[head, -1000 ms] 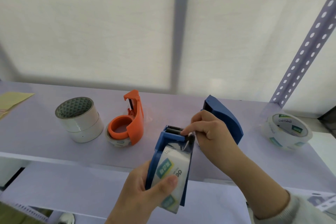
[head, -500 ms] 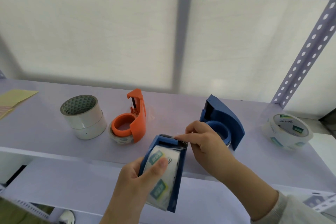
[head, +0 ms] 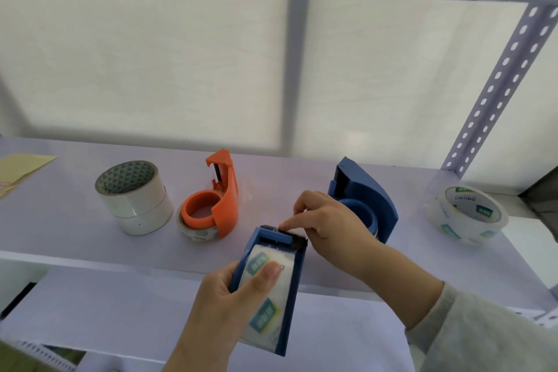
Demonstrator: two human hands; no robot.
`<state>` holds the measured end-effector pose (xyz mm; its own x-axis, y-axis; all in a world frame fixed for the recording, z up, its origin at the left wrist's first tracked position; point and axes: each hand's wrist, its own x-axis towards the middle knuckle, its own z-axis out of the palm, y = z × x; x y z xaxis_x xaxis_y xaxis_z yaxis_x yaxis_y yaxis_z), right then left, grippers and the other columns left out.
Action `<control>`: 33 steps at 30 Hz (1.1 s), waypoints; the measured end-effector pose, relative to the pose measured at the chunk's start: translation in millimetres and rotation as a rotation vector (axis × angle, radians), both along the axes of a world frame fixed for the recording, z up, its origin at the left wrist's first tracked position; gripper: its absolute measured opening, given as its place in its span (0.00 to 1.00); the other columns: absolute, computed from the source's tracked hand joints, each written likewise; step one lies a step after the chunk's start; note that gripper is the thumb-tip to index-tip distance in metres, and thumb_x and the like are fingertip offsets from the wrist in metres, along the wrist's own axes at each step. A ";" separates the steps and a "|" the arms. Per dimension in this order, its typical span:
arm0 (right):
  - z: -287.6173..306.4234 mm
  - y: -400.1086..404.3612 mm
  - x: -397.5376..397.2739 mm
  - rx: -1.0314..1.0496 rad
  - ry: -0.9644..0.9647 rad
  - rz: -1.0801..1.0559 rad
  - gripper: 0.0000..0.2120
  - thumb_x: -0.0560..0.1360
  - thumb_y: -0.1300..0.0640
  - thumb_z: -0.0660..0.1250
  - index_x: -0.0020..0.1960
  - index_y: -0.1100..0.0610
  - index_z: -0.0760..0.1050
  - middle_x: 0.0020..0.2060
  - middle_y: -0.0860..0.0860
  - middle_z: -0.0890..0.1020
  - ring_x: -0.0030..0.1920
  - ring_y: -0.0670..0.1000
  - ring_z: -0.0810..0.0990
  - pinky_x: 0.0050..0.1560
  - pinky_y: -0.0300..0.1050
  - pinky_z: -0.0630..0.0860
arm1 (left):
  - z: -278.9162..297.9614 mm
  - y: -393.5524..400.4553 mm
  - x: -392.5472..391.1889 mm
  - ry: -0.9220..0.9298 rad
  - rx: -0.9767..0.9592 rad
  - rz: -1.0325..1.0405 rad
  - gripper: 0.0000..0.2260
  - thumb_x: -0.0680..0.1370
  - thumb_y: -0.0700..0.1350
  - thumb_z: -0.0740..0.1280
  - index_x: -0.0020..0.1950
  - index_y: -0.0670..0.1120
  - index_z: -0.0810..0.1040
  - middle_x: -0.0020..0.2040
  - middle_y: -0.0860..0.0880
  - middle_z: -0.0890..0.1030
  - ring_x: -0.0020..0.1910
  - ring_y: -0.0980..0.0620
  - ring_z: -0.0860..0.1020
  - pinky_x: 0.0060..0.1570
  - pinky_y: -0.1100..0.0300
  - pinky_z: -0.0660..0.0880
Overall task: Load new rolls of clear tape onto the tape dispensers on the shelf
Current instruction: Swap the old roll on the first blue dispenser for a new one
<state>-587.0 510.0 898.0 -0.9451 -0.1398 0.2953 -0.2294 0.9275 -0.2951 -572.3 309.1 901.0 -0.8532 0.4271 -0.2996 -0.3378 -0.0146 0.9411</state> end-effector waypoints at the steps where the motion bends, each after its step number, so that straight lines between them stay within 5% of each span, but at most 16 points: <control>1: 0.1 -0.7 -1.9 0.012 -0.001 -0.005 0.21 0.73 0.69 0.64 0.57 0.48 0.81 0.41 0.47 0.75 0.43 0.49 0.73 0.35 0.44 0.72 | 0.9 0.1 0.3 0.000 -0.010 -0.027 0.21 0.50 0.55 0.74 0.37 0.44 0.85 0.36 0.38 0.85 0.37 0.41 0.82 0.42 0.46 0.80; 8: 8.9 -6.6 -7.8 0.015 -0.029 -0.040 0.21 0.76 0.68 0.60 0.60 0.48 0.79 0.37 0.45 0.68 0.41 0.46 0.66 0.37 0.46 0.72 | 0.3 -1.2 1.2 -0.002 -0.011 -0.081 0.17 0.53 0.53 0.74 0.37 0.47 0.86 0.35 0.42 0.86 0.35 0.45 0.83 0.39 0.51 0.81; 15: 18.5 -11.1 -11.1 -0.064 -0.005 -0.102 0.21 0.77 0.69 0.59 0.61 0.50 0.79 0.39 0.48 0.71 0.44 0.46 0.67 0.43 0.45 0.74 | 1.7 -6.4 1.1 0.023 0.026 -0.031 0.16 0.55 0.50 0.74 0.39 0.44 0.86 0.36 0.41 0.86 0.37 0.43 0.84 0.41 0.49 0.79; 18: 21.7 -10.7 -14.0 -0.094 0.049 -0.149 0.20 0.77 0.69 0.59 0.60 0.52 0.80 0.36 0.46 0.67 0.44 0.47 0.68 0.44 0.44 0.73 | 3.0 -7.4 0.9 0.068 0.023 -0.033 0.13 0.58 0.50 0.81 0.38 0.47 0.86 0.35 0.43 0.86 0.35 0.46 0.84 0.38 0.51 0.81; 26: 29.7 1.7 -15.9 -0.273 0.113 -0.230 0.18 0.78 0.70 0.59 0.56 0.53 0.82 0.33 0.45 0.66 0.38 0.47 0.68 0.40 0.32 0.63 | 3.0 -10.6 0.4 0.167 0.041 -0.130 0.20 0.50 0.54 0.77 0.39 0.51 0.86 0.35 0.45 0.86 0.34 0.49 0.84 0.32 0.58 0.80; 30: 28.5 11.2 -19.8 -0.325 0.184 -0.296 0.18 0.77 0.71 0.59 0.54 0.55 0.83 0.33 0.45 0.66 0.36 0.43 0.69 0.38 0.29 0.64 | 5.6 -13.2 -1.1 0.227 0.031 -0.198 0.18 0.52 0.52 0.74 0.42 0.55 0.85 0.37 0.45 0.86 0.37 0.49 0.84 0.34 0.59 0.79; 33: 30.9 21.7 -23.0 -0.355 0.220 -0.365 0.17 0.77 0.71 0.59 0.52 0.57 0.84 0.33 0.46 0.68 0.36 0.50 0.73 0.38 0.33 0.70 | 7.7 -14.5 2.1 0.268 0.042 -0.289 0.21 0.53 0.52 0.75 0.46 0.62 0.83 0.40 0.46 0.87 0.41 0.47 0.85 0.40 0.58 0.80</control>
